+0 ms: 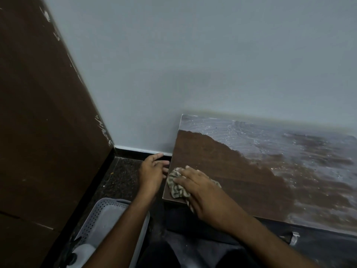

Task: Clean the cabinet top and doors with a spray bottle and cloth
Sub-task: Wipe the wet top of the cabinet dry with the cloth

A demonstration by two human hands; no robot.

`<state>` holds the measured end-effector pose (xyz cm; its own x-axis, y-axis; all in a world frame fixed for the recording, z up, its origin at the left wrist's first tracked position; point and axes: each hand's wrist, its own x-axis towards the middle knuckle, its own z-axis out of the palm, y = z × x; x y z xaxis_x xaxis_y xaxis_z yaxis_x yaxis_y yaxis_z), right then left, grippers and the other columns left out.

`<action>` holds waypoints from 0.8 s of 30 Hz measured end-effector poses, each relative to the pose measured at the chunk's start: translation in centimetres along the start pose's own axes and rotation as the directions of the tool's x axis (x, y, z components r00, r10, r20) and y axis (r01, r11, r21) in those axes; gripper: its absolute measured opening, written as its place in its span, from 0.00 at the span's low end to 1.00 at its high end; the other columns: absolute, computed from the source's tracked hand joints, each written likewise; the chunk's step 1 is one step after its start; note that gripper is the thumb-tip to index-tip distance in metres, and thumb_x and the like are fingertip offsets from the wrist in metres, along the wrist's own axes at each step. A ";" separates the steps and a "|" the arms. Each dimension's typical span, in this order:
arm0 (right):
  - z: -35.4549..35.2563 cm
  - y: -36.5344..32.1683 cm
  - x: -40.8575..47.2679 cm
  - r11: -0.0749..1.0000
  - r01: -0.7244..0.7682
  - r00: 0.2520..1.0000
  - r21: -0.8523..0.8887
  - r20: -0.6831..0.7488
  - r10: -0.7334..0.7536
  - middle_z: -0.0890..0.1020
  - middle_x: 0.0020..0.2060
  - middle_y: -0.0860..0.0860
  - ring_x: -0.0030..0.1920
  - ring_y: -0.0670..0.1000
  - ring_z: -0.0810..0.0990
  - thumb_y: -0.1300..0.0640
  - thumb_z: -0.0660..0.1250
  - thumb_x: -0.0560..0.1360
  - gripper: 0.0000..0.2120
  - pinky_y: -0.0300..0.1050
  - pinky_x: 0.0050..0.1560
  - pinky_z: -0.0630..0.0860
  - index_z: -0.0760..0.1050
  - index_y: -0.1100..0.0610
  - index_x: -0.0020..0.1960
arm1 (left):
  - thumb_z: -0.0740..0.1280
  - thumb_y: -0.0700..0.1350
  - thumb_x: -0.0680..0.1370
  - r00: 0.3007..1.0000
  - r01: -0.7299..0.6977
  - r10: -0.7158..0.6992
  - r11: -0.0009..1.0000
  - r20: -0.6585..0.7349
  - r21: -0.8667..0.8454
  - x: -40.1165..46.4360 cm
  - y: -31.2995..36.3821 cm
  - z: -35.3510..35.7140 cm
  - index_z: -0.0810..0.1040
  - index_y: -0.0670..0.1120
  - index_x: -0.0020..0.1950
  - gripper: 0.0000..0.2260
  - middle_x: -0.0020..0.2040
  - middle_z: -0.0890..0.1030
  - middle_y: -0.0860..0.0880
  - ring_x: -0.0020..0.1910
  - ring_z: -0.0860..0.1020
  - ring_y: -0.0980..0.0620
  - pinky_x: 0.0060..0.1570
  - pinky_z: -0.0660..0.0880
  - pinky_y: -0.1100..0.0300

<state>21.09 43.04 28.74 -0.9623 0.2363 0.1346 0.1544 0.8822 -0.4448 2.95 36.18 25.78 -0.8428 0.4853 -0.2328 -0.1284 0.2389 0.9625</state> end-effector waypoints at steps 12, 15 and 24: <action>-0.3 1.4 7.9 0.983 -0.183 0.973 0.003 -0.140 0.182 0.64 0.77 0.52 0.78 0.55 0.58 0.58 0.61 0.81 0.25 0.52 0.79 0.52 0.64 0.51 0.77 | 0.56 0.32 0.76 0.999 -0.010 0.009 1.000 -0.034 -0.025 -0.9 0.7 -0.8 0.75 0.42 0.63 0.18 0.42 0.83 0.45 0.36 0.80 0.50 0.38 0.77 0.55; 1.2 -2.2 2.4 0.999 -0.040 0.997 0.037 -0.059 0.042 0.63 0.78 0.49 0.79 0.50 0.55 0.56 0.61 0.80 0.25 0.48 0.79 0.49 0.64 0.50 0.77 | 0.57 0.33 0.77 0.998 0.011 -0.012 1.000 -0.055 -0.021 -0.4 0.5 -0.8 0.76 0.45 0.61 0.17 0.43 0.84 0.47 0.39 0.81 0.50 0.41 0.79 0.55; -0.2 2.2 7.1 0.993 -0.115 0.990 -0.035 -0.080 0.112 0.62 0.78 0.52 0.78 0.56 0.57 0.58 0.63 0.79 0.28 0.54 0.79 0.53 0.61 0.52 0.78 | 0.63 0.37 0.78 0.998 -0.067 0.067 0.997 0.005 -0.030 -0.4 1.5 0.3 0.82 0.43 0.55 0.10 0.42 0.84 0.48 0.39 0.81 0.54 0.41 0.79 0.59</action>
<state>14.63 46.76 28.88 -0.9178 0.3658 0.1547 0.2721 0.8629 -0.4259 3.29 36.56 27.26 -0.8470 0.5041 -0.1686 -0.0875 0.1806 0.9797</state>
